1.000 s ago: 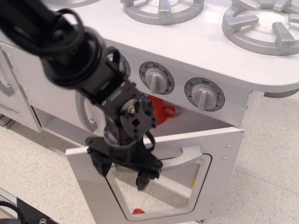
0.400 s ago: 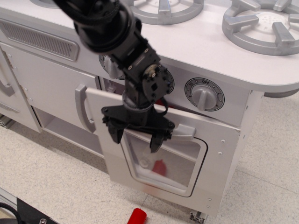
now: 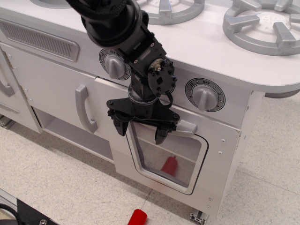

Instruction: Close oven

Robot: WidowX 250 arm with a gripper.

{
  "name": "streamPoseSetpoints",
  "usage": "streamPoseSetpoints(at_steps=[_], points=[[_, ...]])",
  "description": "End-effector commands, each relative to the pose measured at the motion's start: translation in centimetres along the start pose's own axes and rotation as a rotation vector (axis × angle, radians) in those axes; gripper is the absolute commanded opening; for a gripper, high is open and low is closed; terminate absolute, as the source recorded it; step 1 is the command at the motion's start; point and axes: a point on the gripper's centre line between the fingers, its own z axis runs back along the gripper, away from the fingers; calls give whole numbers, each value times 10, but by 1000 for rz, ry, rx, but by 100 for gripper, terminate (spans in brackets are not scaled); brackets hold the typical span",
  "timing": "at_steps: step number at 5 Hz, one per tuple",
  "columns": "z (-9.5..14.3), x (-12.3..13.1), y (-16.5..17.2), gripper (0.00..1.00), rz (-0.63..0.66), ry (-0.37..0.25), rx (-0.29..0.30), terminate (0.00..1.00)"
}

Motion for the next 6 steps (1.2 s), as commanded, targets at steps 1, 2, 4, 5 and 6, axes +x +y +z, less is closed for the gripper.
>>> streamPoseSetpoints(at_steps=[1,2,4,5,6], points=[[5,17,0,100,26,-54,-21,0],[16,8,4,100,-3,-31,-29,0],[53,2,8,100,-95,-18,-34,0],[53,2,8,100,-95,-18,-34,0],[53,2,8,100,-95,-18,-34,100]])
